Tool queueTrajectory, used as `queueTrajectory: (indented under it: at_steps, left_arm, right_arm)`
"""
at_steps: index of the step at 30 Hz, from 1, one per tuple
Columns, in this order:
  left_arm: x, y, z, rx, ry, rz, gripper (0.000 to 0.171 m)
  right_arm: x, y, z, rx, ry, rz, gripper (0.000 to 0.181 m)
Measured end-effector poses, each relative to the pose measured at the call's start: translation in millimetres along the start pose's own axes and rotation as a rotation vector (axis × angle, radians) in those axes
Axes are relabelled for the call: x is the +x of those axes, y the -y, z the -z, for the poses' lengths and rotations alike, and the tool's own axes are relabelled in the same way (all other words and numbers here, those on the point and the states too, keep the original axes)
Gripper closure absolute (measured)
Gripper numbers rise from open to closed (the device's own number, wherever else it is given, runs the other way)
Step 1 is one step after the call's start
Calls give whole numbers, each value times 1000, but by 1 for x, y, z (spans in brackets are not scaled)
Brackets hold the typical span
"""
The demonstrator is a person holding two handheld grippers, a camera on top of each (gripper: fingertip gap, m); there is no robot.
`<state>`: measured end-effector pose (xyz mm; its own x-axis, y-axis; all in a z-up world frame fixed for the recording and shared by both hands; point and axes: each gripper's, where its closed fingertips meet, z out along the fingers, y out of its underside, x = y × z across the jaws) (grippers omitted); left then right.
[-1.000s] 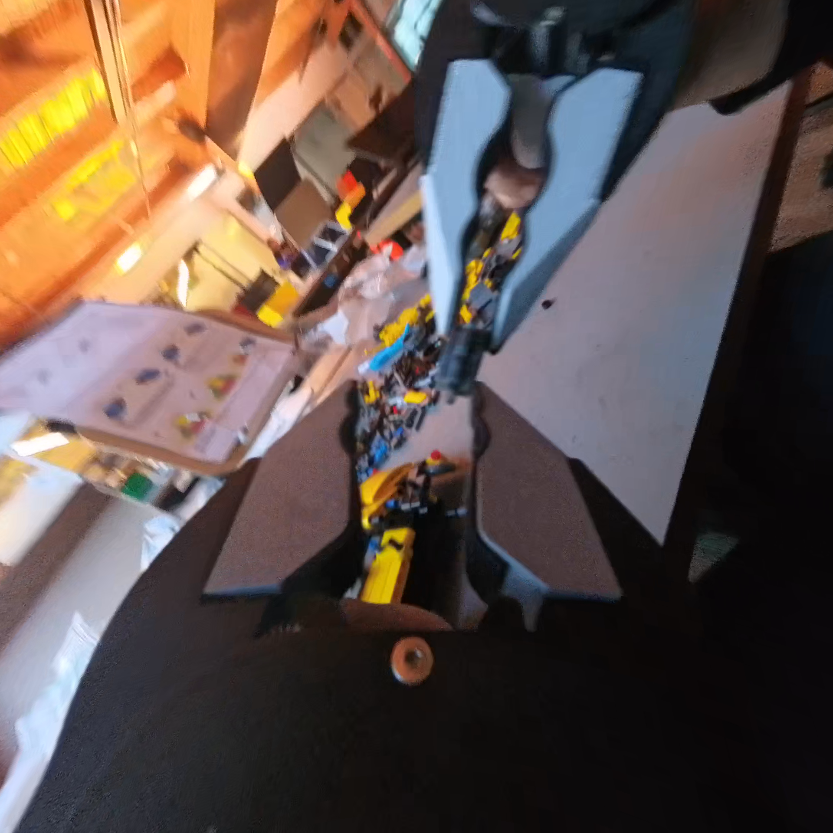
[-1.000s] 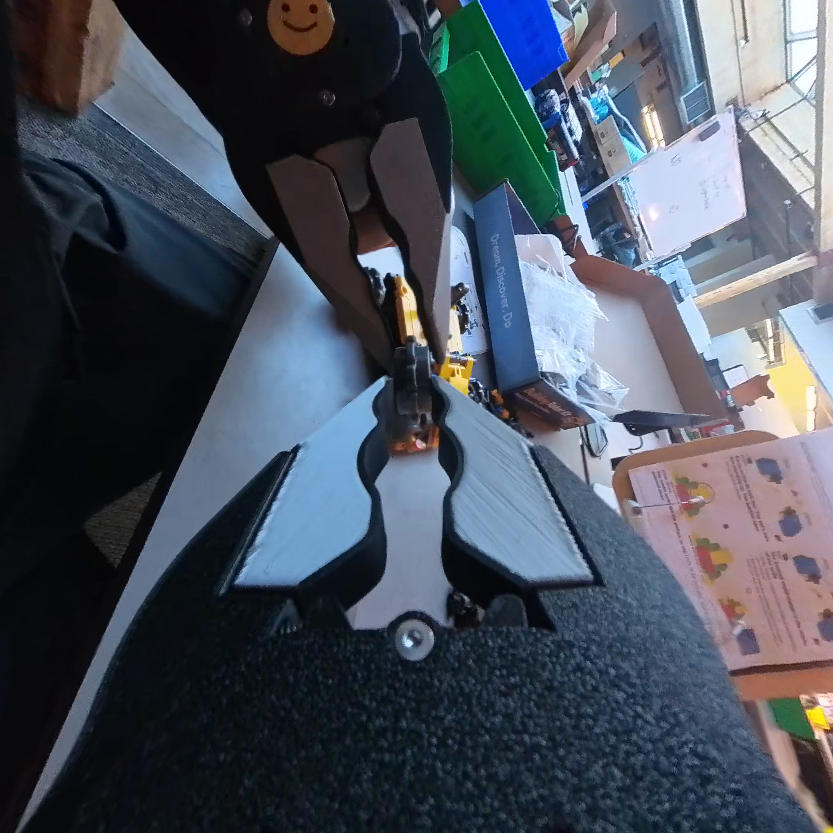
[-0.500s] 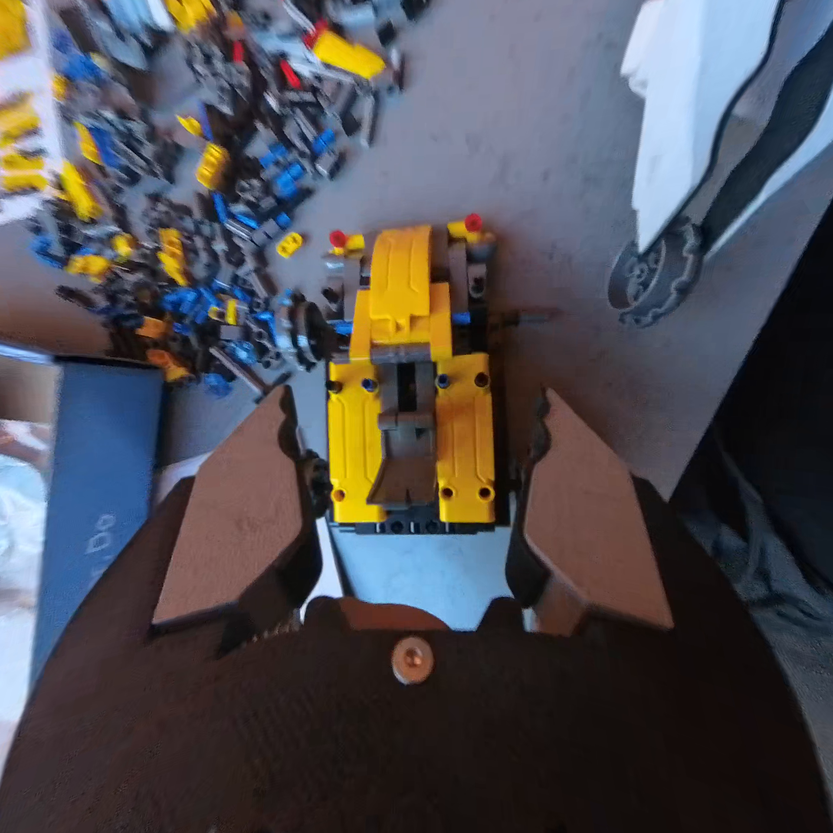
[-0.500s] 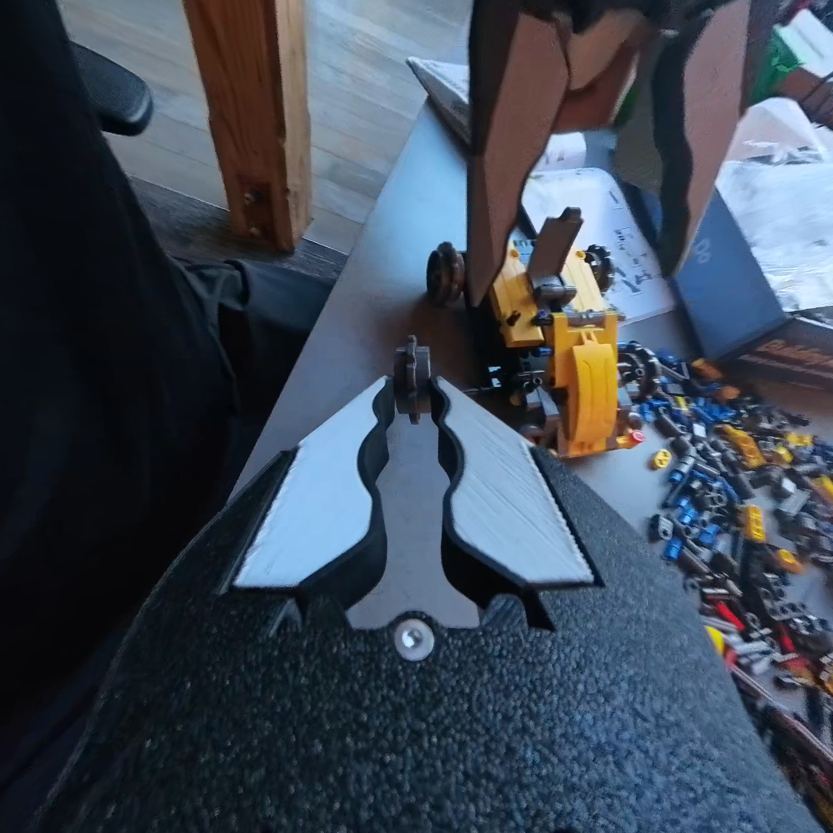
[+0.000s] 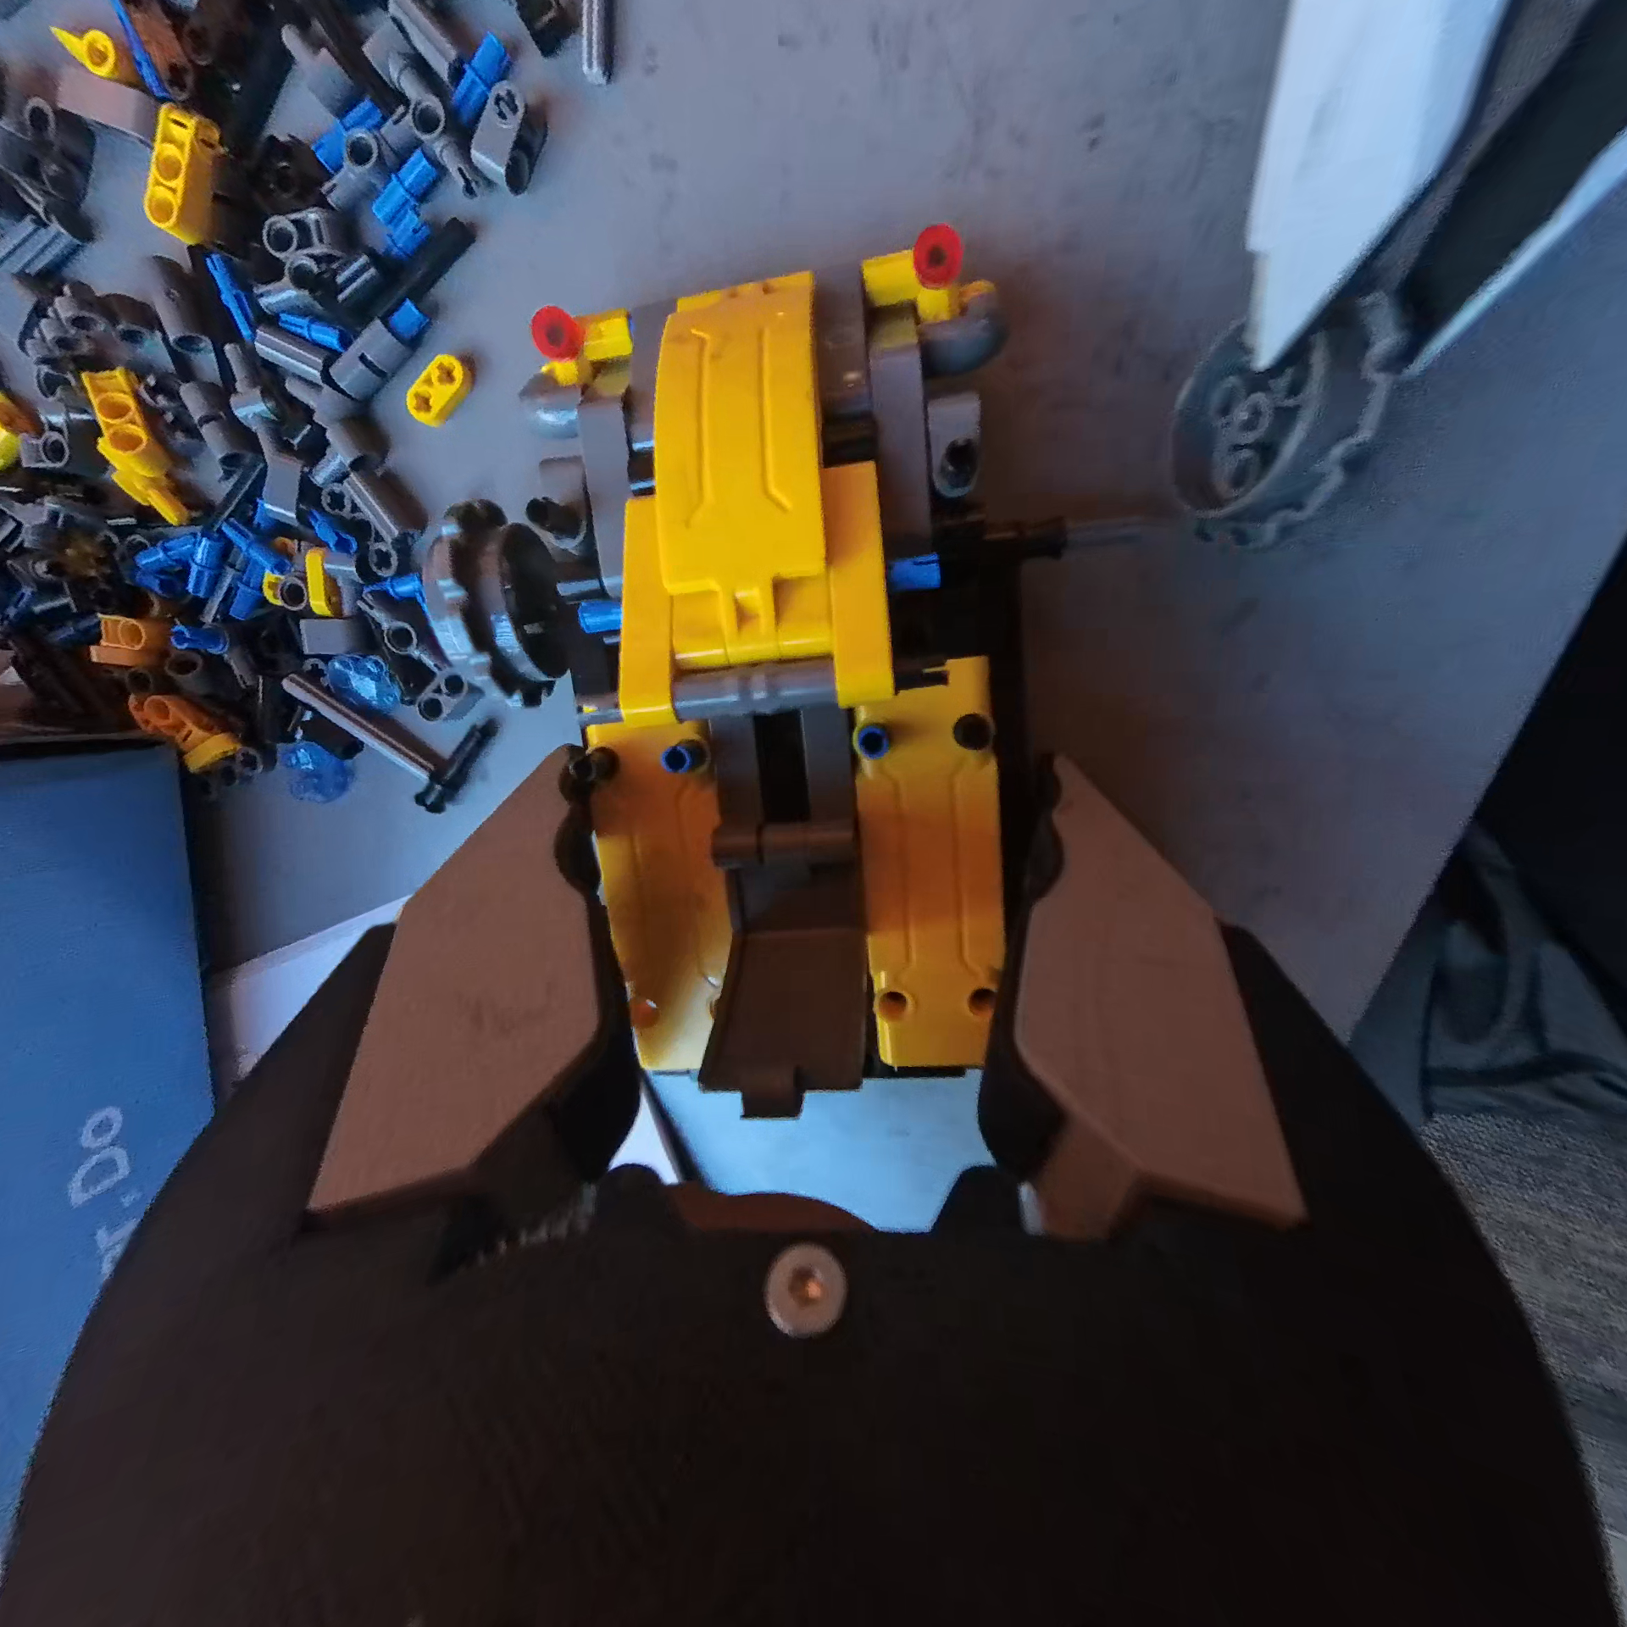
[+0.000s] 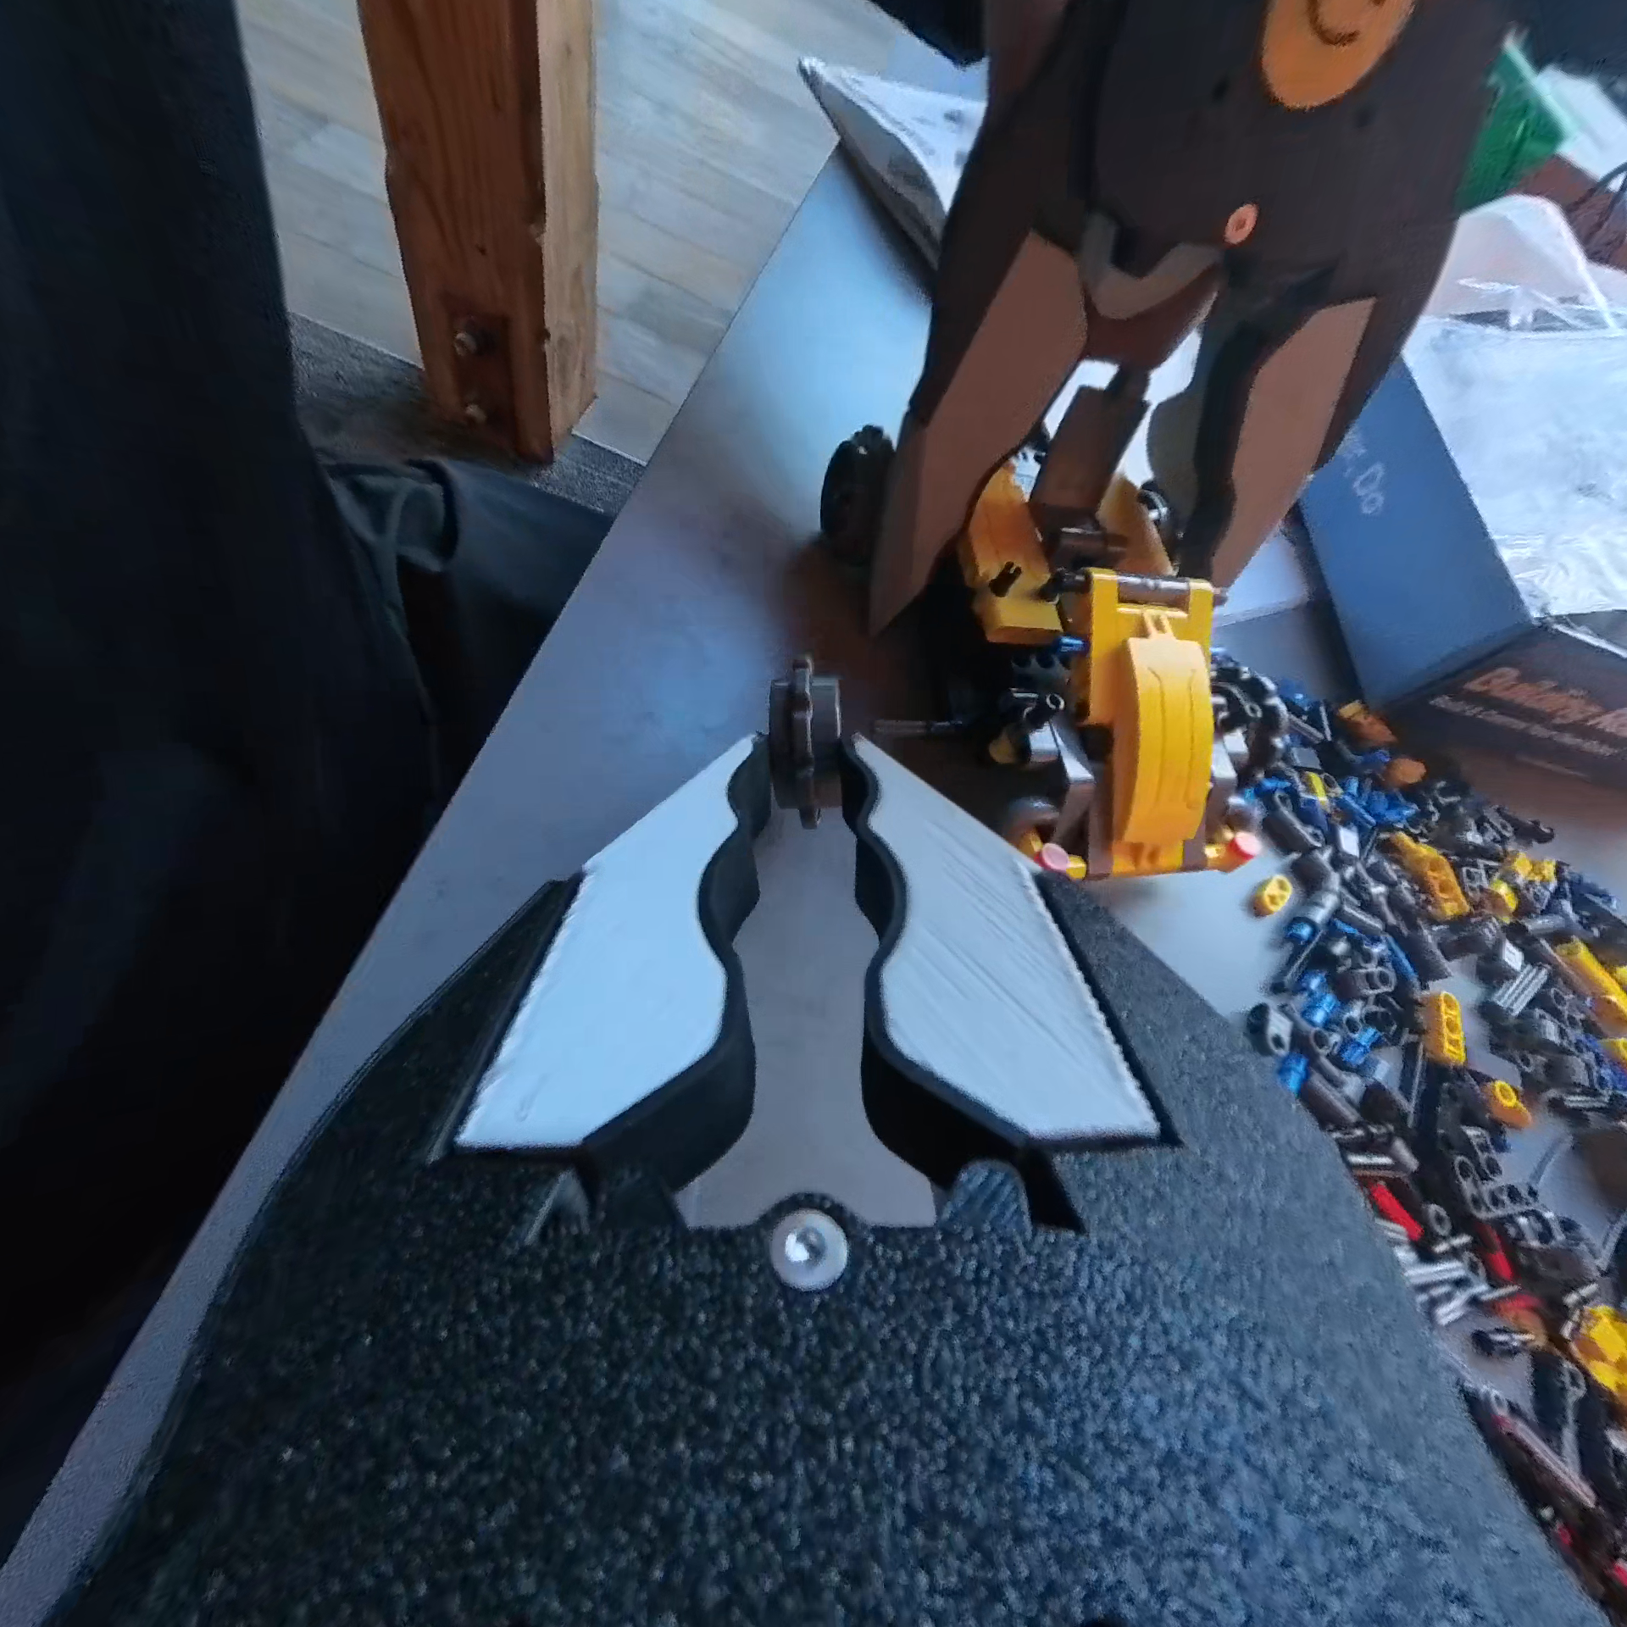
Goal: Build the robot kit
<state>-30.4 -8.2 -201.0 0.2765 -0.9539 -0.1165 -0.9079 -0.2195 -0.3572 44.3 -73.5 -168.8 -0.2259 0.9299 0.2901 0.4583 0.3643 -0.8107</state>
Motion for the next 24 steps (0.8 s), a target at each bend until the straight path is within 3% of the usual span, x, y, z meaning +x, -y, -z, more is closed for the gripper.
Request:
queueTrajectory:
  at_steps: [3,6,17,24]
  left_arm:
    - [-1,7,5,45,-89,68,76]
    - [-1,12,7,91,-143,124,76]
    - [16,27,19,217,-310,282,76]
    - [22,31,26,213,-426,368,76]
  right_arm:
    - [6,-5,-5,-38,42,-123,166]
    - [4,1,-5,6,190,-353,166]
    - [27,31,21,328,449,-839,167]
    - [28,32,29,354,478,-930,166]
